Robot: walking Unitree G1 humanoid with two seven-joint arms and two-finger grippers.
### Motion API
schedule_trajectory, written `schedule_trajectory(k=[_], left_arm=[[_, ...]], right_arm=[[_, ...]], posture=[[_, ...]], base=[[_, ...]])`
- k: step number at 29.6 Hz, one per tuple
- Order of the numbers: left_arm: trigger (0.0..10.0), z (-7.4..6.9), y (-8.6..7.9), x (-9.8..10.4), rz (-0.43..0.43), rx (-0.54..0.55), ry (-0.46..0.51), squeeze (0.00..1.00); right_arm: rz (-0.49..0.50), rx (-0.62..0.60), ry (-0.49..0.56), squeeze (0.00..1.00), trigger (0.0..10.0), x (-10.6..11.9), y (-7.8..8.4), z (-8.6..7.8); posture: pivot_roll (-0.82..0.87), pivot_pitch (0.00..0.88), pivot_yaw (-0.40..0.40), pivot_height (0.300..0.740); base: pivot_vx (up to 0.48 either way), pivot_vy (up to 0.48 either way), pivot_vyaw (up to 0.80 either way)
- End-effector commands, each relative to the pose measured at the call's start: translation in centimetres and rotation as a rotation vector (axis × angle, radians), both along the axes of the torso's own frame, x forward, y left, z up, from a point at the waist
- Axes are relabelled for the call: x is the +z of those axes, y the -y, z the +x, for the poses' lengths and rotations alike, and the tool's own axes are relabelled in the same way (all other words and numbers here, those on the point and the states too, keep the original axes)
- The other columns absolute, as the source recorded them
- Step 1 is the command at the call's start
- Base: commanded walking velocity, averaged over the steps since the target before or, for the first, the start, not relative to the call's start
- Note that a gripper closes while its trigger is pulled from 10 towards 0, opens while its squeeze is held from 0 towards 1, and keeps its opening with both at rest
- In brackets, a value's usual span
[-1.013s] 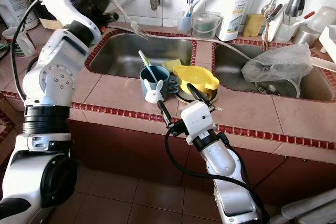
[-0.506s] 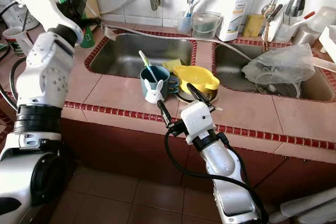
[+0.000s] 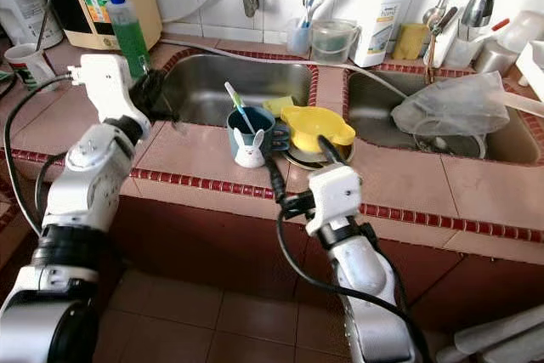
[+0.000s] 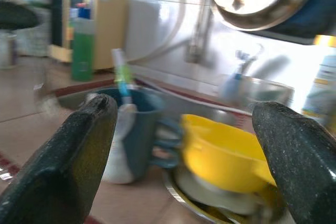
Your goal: Kitchen organization
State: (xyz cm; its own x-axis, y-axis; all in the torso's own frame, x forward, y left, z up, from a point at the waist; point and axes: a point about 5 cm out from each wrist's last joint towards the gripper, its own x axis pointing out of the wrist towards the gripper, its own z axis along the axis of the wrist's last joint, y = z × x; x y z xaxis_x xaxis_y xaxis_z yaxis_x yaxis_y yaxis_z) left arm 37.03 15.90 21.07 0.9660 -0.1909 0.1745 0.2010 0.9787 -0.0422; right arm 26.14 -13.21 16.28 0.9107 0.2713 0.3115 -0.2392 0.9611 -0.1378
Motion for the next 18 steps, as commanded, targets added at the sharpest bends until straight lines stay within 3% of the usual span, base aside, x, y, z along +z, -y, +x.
schedule_trajectory(k=[1,12,18], left_arm=[[10.0,-0.4,-0.3,0.4,0.038,-0.026,0.035,0.00],[10.0,0.1,-0.1,1.2,0.022,-0.080,0.050,0.00],[10.0,0.1,0.2,1.7,0.021,-0.097,0.067,0.00]], right_arm=[[0.034,-0.056,0.007,0.00,10.0,0.4,0.9,-0.4],[0.037,-0.045,0.002,0.00,10.0,0.5,0.7,-1.1],[0.035,-0.042,0.000,0.00,10.0,0.6,0.7,-1.2]], posture=[[-0.16,0.038,0.044,0.711],[-0.18,0.042,0.050,0.711],[-0.19,0.041,0.051,0.711]], base=[[0.000,0.000,0.00],[0.000,0.000,0.00],[0.276,0.000,0.00]])
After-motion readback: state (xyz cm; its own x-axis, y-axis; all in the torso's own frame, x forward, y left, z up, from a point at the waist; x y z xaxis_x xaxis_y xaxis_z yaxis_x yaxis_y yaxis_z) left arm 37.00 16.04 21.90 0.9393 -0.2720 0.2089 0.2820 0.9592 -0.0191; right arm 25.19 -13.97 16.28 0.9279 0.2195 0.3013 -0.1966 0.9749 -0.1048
